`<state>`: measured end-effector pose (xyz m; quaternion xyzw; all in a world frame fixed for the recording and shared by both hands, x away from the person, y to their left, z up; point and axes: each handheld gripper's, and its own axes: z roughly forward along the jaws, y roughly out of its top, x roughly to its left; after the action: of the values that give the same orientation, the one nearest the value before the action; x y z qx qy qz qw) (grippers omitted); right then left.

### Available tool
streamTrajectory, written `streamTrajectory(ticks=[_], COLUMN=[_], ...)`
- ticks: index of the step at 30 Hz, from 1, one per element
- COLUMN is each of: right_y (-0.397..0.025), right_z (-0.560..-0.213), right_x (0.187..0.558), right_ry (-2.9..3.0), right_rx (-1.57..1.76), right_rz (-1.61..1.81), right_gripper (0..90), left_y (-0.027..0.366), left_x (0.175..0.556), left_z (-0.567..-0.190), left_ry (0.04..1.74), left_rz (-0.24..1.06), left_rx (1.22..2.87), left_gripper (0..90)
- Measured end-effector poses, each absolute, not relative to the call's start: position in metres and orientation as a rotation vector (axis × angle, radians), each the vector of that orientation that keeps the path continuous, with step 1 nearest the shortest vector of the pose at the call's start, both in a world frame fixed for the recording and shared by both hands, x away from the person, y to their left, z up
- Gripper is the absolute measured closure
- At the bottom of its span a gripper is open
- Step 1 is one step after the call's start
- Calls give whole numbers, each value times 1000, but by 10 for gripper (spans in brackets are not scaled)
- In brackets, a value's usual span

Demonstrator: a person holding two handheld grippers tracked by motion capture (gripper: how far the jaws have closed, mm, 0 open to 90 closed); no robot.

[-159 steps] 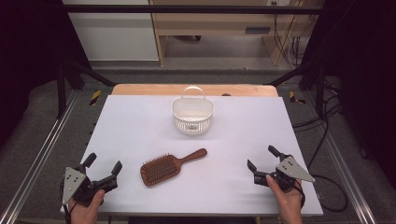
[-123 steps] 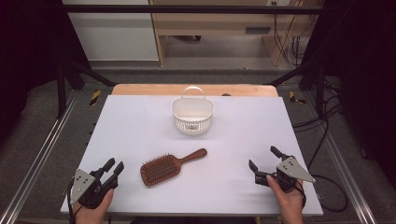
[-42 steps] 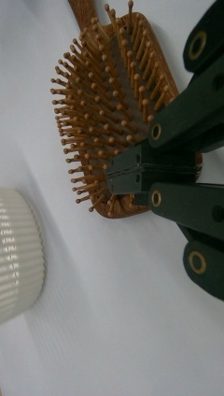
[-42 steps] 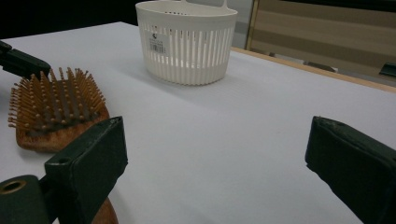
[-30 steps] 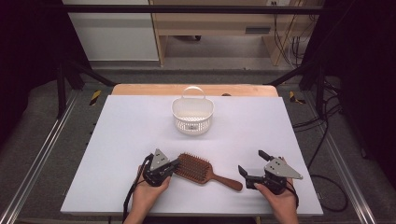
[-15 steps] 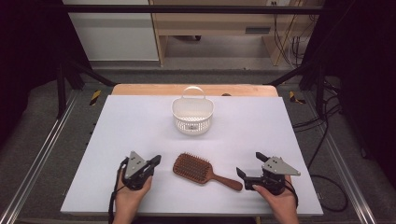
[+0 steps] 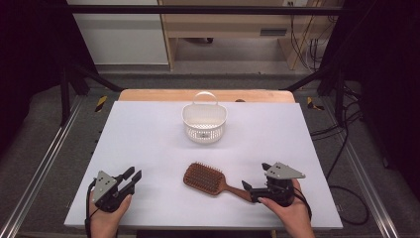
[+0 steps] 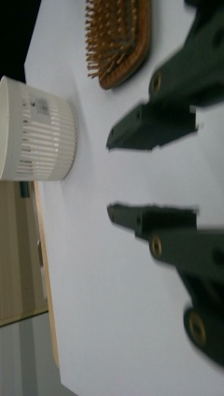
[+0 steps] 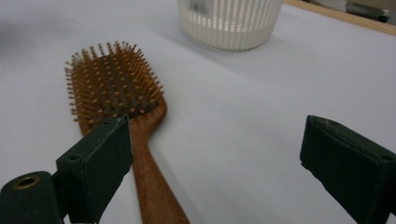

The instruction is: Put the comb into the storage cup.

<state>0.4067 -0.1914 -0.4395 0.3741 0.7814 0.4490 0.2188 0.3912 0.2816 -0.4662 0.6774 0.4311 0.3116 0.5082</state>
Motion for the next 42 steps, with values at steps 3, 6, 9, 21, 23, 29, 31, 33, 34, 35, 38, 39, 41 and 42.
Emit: streamTrajectory(ticks=[3,6,9,21,23,29,31,33,34,35,38,39,41,42], right_y=[-178,-169,-160,-143,-141,-142,-142,-142,-141,-140,-139,-139,-137,-137], right_z=[-436,-437,-441,-441,-441,-445,-446,-446,-446,-446,-446,-446,-445,-445], right_x=[406,407,407,411,412,413,414,414,414,415,417,418,420,420], right_ry=[2243,2289,2349,2526,2552,2576,2574,2571,2574,2574,2590,2593,2604,2617], right_rx=[986,973,948,857,843,850,857,890,912,906,906,909,912,906], right_rz=[1180,1134,1088,950,929,902,890,888,877,870,848,841,827,822], right_gripper=[95,108,107,117,124,153,167,188,191,204,201,199,195,190], left_y=[282,280,279,280,280,275,275,275,275,274,272,271,271,271], left_x=[393,395,397,397,397,398,398,397,397,397,397,397,396,396], left_z=[-465,-466,-468,-469,-469,-470,-469,-469,-470,-470,-470,-470,-470,-470], left_ry=[1051,1054,1067,1051,1042,1019,1013,1008,1006,1005,997,992,991,990], left_rz=[793,799,800,785,783,779,774,768,768,769,778,778,777,776], left_rx=[1571,1551,1544,1549,1552,1563,1562,1568,1572,1574,1580,1582,1585,1588], left_gripper=[400,252,116,43,40,37,37,35,35,35,35,35,32,31])
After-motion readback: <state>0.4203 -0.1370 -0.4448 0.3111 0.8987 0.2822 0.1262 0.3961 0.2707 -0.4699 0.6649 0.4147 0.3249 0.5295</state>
